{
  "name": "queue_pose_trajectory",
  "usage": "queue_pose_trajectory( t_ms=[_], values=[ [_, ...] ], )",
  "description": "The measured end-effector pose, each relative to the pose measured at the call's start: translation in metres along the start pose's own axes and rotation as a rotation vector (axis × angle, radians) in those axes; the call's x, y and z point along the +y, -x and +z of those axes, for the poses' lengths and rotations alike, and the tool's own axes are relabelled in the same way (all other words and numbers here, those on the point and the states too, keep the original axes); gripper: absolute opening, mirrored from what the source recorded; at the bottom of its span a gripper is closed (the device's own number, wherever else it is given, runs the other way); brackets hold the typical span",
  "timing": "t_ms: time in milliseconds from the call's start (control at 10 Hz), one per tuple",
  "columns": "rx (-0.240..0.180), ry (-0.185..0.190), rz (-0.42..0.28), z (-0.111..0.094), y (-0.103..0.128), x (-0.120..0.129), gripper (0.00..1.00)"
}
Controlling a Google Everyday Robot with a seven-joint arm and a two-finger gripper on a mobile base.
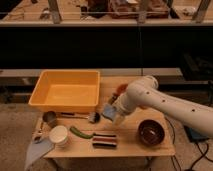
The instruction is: Place sponge in metal cup
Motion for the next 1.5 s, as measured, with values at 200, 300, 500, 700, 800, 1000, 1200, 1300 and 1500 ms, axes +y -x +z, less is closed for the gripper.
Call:
queue_pose_trajectory(
  t_ms=[200, 300, 500, 700, 800, 1000, 1200, 1300, 1500],
  values=[
    [0.007, -0.003, 0.004, -0.001, -0.005, 0.0, 0.0],
    [0.005, -0.001, 0.001, 0.0, -0.003, 0.0, 0.0],
    [-0.015, 0.0, 0.009, -0.002, -0.009, 0.003, 0.0],
    [0.02, 0.045, -0.102, -0.003, -0.005, 0.008, 0.0],
    [0.039, 0.066, -0.167, 0.001, 0.003, 0.008, 0.0],
    [0.059, 0.105, -0.283, 0.014, 0.033, 0.007, 0.0],
    [0.068, 0.135, -0.383, 0.031, 0.074, 0.007, 0.0],
    [0.068, 0.148, -0.441, 0.04, 0.105, 0.006, 0.0],
    [0.061, 0.163, -0.514, 0.051, 0.148, 0.002, 0.0]
  ],
)
